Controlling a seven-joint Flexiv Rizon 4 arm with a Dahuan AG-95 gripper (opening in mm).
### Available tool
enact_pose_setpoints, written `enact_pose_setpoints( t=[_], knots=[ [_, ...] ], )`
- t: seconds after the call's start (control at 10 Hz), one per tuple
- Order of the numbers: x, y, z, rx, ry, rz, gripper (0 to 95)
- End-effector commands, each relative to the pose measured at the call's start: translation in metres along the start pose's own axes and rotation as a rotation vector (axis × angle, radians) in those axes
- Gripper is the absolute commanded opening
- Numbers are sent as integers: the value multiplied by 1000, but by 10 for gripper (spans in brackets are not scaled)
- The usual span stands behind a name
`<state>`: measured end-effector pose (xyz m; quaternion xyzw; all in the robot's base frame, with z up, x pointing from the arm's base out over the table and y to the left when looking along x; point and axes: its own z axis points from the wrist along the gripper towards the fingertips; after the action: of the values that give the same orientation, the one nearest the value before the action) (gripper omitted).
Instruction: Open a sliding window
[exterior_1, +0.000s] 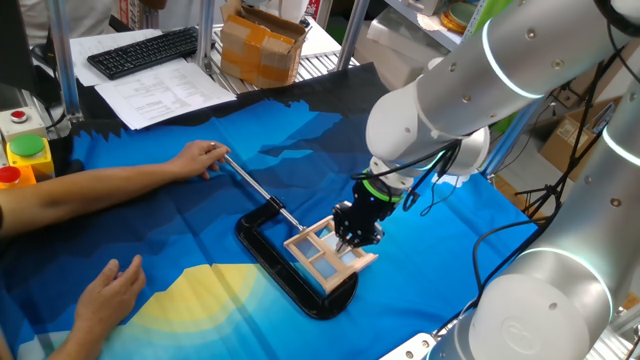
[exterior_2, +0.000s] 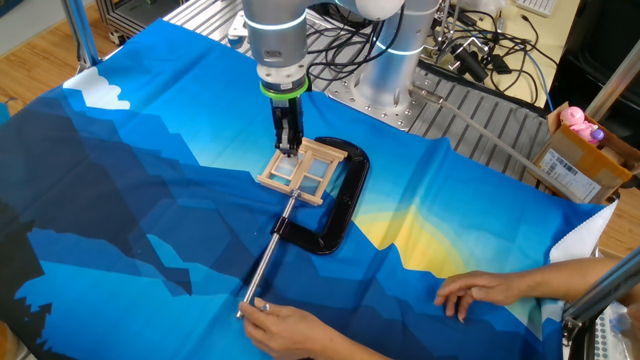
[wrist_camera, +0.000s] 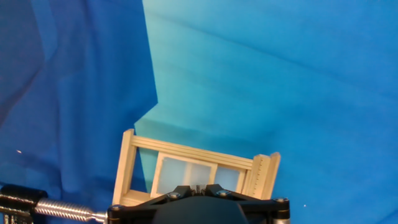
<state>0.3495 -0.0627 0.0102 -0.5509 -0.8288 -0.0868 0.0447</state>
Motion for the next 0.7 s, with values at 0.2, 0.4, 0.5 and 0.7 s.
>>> enact_pose_setpoints(
  t=[0.2,0.4,0.5,0.7],
  knots=[
    [2,-5,0,4,-12,-18,0],
    [1,-6,-4,7,-5,-16,0],
    [0,-6,-3,8,-5,-20,0],
    [-2,-4,-4,-20,18,5,0]
  ],
)
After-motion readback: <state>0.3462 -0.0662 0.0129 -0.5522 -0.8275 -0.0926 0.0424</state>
